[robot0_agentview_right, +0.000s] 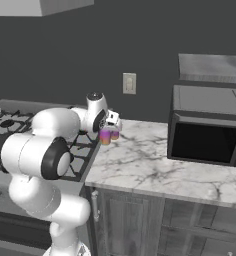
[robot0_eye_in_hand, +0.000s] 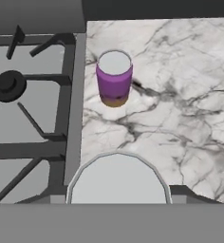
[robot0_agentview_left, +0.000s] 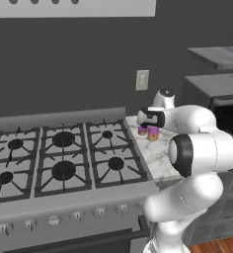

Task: Four empty soda cans are scattered around the kitchen. Gather all the cans and cluster them next to the stove for recycling.

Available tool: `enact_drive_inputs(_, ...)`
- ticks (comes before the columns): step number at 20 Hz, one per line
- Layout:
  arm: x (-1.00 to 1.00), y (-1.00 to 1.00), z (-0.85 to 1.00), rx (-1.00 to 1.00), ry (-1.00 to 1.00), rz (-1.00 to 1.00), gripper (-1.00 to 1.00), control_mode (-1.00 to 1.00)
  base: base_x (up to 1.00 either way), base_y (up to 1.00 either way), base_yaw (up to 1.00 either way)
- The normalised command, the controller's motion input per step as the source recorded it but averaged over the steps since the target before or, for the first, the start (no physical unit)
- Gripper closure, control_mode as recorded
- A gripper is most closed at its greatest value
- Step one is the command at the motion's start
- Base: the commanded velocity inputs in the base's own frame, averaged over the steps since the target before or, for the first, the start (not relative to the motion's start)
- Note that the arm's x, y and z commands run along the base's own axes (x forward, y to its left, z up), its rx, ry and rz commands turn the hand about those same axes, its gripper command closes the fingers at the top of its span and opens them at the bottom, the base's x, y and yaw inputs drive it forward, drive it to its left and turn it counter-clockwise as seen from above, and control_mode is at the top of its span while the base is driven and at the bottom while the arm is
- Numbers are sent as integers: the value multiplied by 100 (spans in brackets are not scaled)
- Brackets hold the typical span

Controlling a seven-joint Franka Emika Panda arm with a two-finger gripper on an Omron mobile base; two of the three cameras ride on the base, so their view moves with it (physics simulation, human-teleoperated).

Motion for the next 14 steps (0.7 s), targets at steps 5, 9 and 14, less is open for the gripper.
enact_drive_inputs(5,15,0,-17,0,0,0,100,-100,0,0,0)
enact_drive_inputs(9,15,-4,-22,0,-1,0,100,-100,0,0,0)
enact_drive_inputs(14,22,-6,-22,0,-1,0,100,-100,0,0,0)
